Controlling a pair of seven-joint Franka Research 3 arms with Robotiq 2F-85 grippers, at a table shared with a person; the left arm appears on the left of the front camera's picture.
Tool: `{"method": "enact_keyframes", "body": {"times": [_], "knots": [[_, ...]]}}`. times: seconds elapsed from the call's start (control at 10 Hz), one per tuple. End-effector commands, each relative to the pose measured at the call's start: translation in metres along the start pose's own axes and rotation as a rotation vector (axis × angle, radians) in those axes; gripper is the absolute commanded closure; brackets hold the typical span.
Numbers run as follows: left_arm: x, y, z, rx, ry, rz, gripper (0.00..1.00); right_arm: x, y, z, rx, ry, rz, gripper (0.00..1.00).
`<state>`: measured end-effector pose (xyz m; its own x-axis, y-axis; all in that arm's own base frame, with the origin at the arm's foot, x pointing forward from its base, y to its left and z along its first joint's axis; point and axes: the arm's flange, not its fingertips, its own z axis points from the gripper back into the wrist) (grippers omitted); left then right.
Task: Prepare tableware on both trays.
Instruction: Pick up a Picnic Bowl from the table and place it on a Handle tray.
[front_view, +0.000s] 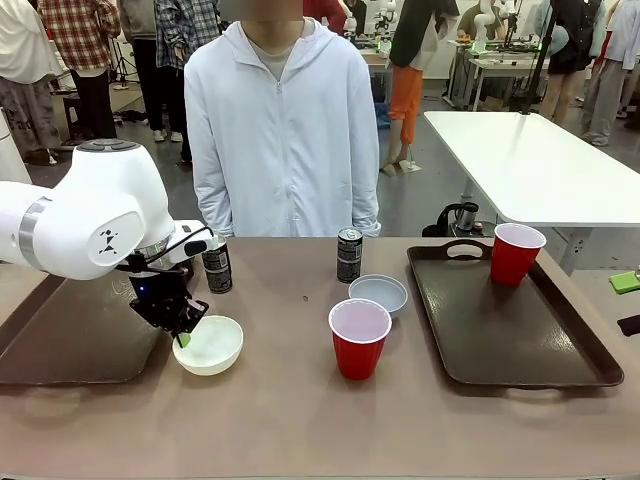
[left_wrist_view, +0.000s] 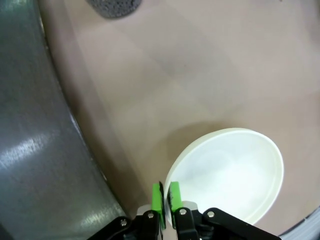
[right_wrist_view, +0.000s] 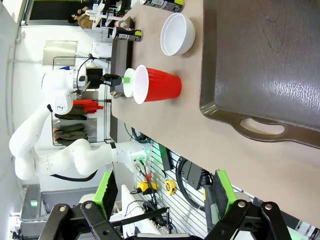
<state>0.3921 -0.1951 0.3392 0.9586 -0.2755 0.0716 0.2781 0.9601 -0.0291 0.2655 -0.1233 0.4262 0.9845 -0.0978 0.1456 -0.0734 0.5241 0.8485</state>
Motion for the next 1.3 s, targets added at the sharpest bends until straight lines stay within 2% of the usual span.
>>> {"method": "enact_keyframes", "body": {"times": [0.0, 0.2, 0.5, 0.7, 1.0, 1.2], "knots": [[-0.001, -0.001, 0.001, 0.046, 0.031, 0.012, 0.90, 0.001, 0.000, 0.000, 0.016, -0.006, 0.001, 0.00], [-0.008, -0.005, 0.013, 0.033, 0.021, 0.003, 0.90, 0.001, 0.000, 0.000, 0.016, -0.006, 0.001, 0.00], [-0.045, -0.016, 0.070, -0.065, 0.019, -0.056, 0.90, 0.001, 0.000, 0.000, 0.016, -0.006, 0.001, 0.00], [-0.062, -0.017, 0.105, -0.079, 0.030, -0.061, 0.90, 0.001, 0.000, 0.000, 0.016, -0.006, 0.001, 0.00], [-0.070, -0.011, 0.138, -0.147, -0.013, -0.066, 0.90, 0.001, 0.000, 0.000, 0.016, -0.006, 0.001, 0.00], [-0.065, 0.006, 0.147, -0.192, -0.021, -0.050, 0.90, 0.001, 0.000, 0.000, 0.016, -0.006, 0.001, 0.00]]}}
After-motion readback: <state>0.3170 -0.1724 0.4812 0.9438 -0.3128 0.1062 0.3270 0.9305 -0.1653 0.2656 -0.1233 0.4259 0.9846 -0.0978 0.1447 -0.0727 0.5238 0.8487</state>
